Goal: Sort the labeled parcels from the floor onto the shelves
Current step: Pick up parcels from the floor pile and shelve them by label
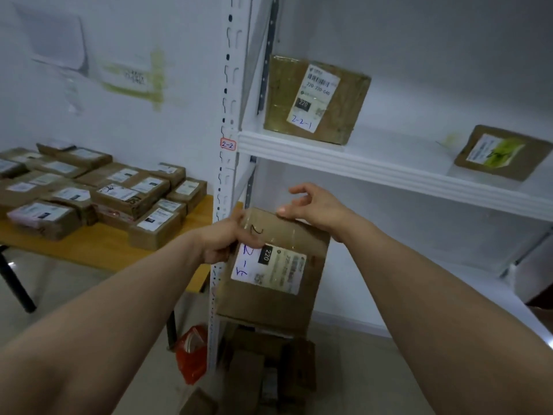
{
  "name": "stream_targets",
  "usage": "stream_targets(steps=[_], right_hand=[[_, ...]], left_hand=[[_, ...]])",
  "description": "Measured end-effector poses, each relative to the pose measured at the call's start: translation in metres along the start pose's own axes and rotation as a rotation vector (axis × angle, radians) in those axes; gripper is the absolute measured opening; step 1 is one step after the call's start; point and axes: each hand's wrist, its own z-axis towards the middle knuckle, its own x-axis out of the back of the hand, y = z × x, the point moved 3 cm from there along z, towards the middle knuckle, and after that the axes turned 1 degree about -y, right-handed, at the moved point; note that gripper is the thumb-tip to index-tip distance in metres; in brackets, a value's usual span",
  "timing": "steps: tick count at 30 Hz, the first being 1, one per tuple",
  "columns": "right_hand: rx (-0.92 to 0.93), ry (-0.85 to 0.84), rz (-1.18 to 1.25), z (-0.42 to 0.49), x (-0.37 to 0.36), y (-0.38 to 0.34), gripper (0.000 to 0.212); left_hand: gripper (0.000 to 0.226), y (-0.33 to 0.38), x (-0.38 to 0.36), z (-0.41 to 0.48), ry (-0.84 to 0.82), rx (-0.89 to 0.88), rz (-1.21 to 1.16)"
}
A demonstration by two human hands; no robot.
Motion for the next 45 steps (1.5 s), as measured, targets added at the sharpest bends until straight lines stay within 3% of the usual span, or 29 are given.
stream_targets(steps=[3, 7, 9, 11, 14, 18, 22, 25, 27, 31, 38, 45], right_hand=[[-0.053, 0.118, 0.074, -0.005, 0.017, 0.015, 0.076], [-0.248, -0.01, 0.209, -0.013, 0.012, 0.046, 0.096], [-0.246, -0.073, 0.336, -0.018, 0.01, 0.049, 0.087], [-0.204, -0.068, 0.321, -0.022, 0.021, 0.044, 0.072], [-0.193, -0.057, 0.197, -0.029, 0.048, 0.03, 0.07], [-0.177, -0.169, -0.006, -0.036, 0.067, 0.001, 0.063], [-0.137, -0.159, -0.16, -0.037, 0.085, -0.024, 0.072], [-0.068, -0.012, -0.278, -0.04, 0.108, -0.042, 0.083], [0.004, 0.156, -0.209, -0.047, 0.125, -0.05, 0.092], [0.137, 0.394, 0.248, -0.061, 0.151, -0.037, 0.094], [0.068, 0.383, 0.449, -0.056, 0.18, 0.006, 0.081], [0.131, 0.424, 0.544, -0.062, 0.259, 0.05, 0.059]], left_hand=[[0.084, -0.002, 0.015, -0.001, 0.043, -0.138, -0.311], [0.064, -0.001, 0.008, -0.002, 0.017, -0.131, -0.585], [0.051, 0.0, 0.003, 0.0, 0.033, -0.104, -0.663], [0.054, 0.002, 0.002, 0.004, 0.038, -0.117, -0.626], [0.059, 0.013, 0.0, 0.001, 0.04, -0.121, -0.296], [0.099, 0.033, -0.022, -0.006, -0.212, -0.049, 0.13], [0.097, 0.052, -0.038, -0.003, -0.319, -0.104, 0.088], [0.098, 0.067, -0.039, 0.003, -0.317, -0.187, 0.001], [0.099, 0.081, -0.045, 0.006, -0.314, -0.214, -0.063], [0.095, 0.109, -0.065, 0.01, -0.338, -0.268, -0.171], [0.102, 0.159, -0.116, 0.037, -0.263, -0.526, -0.201], [0.076, 0.181, -0.188, 0.099, -0.177, -0.648, -0.173]])
